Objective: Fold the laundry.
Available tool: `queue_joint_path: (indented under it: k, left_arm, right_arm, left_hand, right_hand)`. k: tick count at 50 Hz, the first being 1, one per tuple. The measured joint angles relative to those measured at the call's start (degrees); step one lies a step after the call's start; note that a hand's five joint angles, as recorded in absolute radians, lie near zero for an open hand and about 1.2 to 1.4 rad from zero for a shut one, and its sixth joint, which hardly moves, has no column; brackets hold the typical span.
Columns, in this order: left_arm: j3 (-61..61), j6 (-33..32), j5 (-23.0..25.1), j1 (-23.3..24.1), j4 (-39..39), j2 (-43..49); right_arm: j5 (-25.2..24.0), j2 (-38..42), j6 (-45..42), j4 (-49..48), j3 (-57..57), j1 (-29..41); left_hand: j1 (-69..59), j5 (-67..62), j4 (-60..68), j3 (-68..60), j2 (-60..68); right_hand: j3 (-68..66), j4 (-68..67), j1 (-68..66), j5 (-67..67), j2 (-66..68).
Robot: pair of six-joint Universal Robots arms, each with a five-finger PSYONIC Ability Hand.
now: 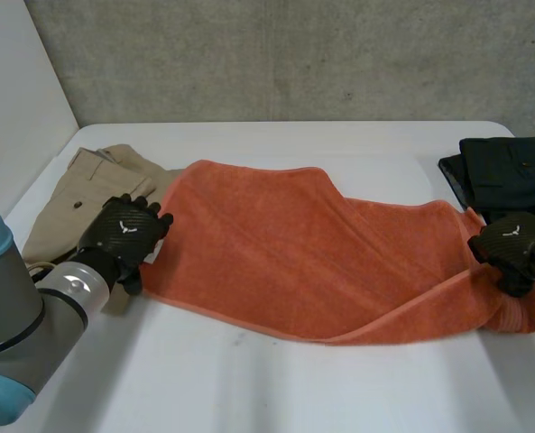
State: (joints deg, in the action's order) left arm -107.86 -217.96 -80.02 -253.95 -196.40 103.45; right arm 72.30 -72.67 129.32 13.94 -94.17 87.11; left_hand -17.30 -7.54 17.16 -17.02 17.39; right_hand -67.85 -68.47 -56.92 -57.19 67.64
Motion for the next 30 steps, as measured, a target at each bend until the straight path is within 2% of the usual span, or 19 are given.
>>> queue_joint_path:
  k: [7,14,17,30]
  left_arm:
    - [0.12,-3.4,0.5,-0.55,-0.13,2.58]
    - [0.92,-9.93,0.32,-0.72,-0.83,6.95]
    - [1.49,-12.16,0.27,-1.13,-1.74,8.86]
    - [4.39,-12.58,0.35,-2.34,-5.26,13.36]
  right_arm:
    - [-0.25,-0.02,0.04,-1.19,-1.77,0.05]
    - [-0.29,0.04,-0.03,-2.44,-3.21,0.08]
    - [-0.3,0.1,-0.04,-2.98,-3.69,0.08]
    - [-0.32,0.26,-0.04,-4.36,-5.29,0.03]
  left_hand:
    - [-0.12,-0.1,0.27,-0.39,0.1]
    - [-0.12,-0.1,0.27,-0.4,0.3]
    - [-4.05,-3.73,3.83,-3.86,3.79]
    - [-16.24,-15.84,16.26,-16.09,15.81]
  right_hand:
    - [0.0,0.0,0.0,0.0,0.0]
    - [0.0,0.0,0.0,-0.05,0.0]
    - [0.0,0.0,0.0,-0.11,0.0]
    - [0.0,0.0,0.0,-0.12,0.0]
